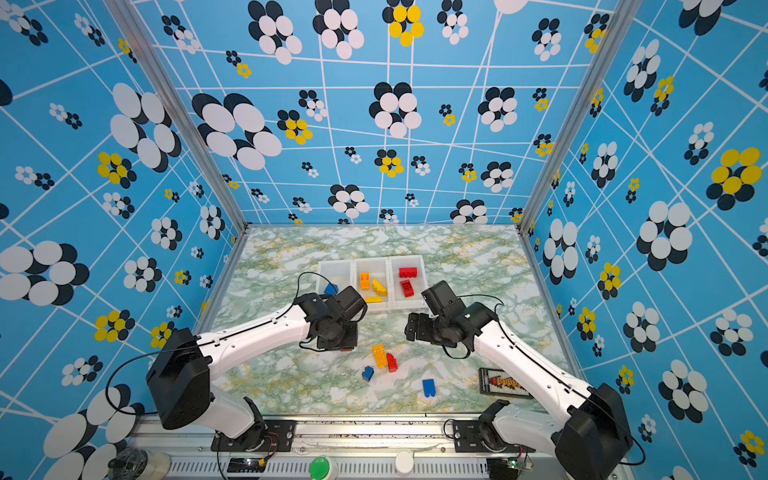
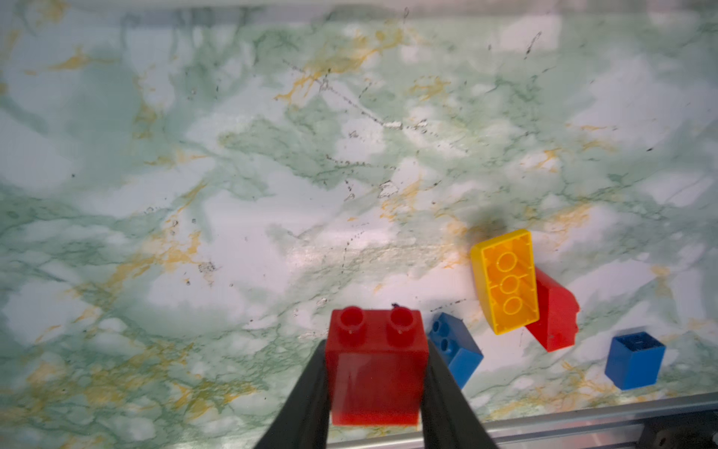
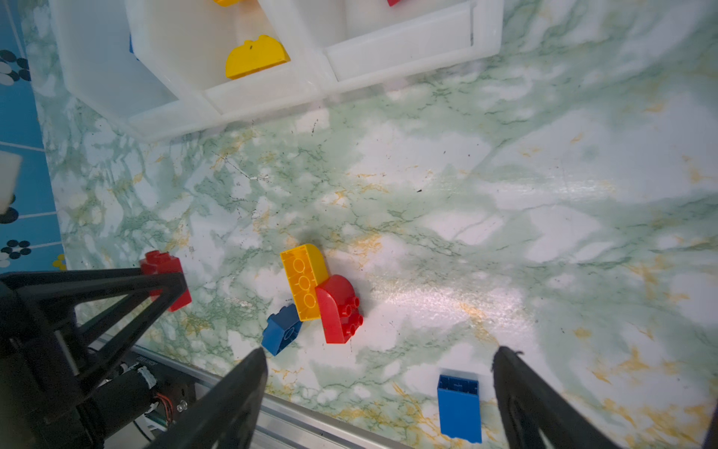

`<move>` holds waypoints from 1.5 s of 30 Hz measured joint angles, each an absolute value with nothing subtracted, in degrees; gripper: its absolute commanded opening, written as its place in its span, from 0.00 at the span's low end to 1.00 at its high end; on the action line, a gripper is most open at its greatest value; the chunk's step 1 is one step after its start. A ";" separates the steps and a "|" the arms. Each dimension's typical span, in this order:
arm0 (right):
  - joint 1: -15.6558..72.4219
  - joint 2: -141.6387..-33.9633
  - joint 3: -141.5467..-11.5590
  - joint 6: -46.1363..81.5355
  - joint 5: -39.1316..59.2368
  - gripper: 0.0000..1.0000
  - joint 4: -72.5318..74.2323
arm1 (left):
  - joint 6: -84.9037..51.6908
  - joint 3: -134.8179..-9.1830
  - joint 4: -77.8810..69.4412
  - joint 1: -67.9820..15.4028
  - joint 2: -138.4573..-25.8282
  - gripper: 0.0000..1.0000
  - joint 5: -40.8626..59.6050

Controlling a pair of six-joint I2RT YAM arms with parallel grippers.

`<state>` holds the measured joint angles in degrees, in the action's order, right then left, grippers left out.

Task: Sort the legos into containers by color
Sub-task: 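Grasp and lift the red brick with the left gripper toward the far compartment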

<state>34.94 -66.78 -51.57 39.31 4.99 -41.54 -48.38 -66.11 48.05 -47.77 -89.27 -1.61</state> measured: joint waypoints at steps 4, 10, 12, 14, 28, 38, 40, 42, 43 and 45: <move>33.89 -64.49 -49.54 39.97 4.89 0.94 -41.50 | -46.37 -72.34 49.01 -47.77 -92.44 0.32 -1.96; 32.21 -61.80 -46.83 40.53 4.89 0.94 -41.65 | -43.00 -82.76 50.43 -47.77 -98.02 0.32 -2.15; 31.55 -61.21 -46.26 40.75 4.99 0.94 -41.65 | -41.93 -86.48 51.03 -47.77 -100.07 0.32 -2.09; 31.07 -60.95 -45.84 40.84 5.08 0.94 -41.65 | -40.95 -90.06 51.59 -47.77 -102.17 0.32 -1.96; 29.80 -60.47 -45.43 41.19 5.26 0.95 -41.54 | -34.68 -117.45 55.46 -47.24 -119.04 0.32 0.12; 29.54 -59.27 -45.34 41.23 5.28 0.95 -41.76 | -31.51 -130.96 57.56 -45.06 -129.99 0.32 1.15; 29.47 -59.11 -45.34 41.23 5.28 0.95 -41.78 | -31.16 -132.79 57.95 -44.60 -131.94 0.32 1.50; 29.43 -59.07 -45.34 41.23 5.28 0.95 -41.91 | -30.70 -134.10 58.06 -44.18 -133.53 0.32 1.72; 29.43 -59.07 -45.34 41.23 5.28 0.95 -42.06 | -30.44 -134.65 58.15 -43.97 -134.28 0.32 1.74; 29.36 -59.05 -45.34 41.23 5.28 0.95 -42.44 | -30.26 -135.33 58.30 -43.55 -135.46 0.32 1.76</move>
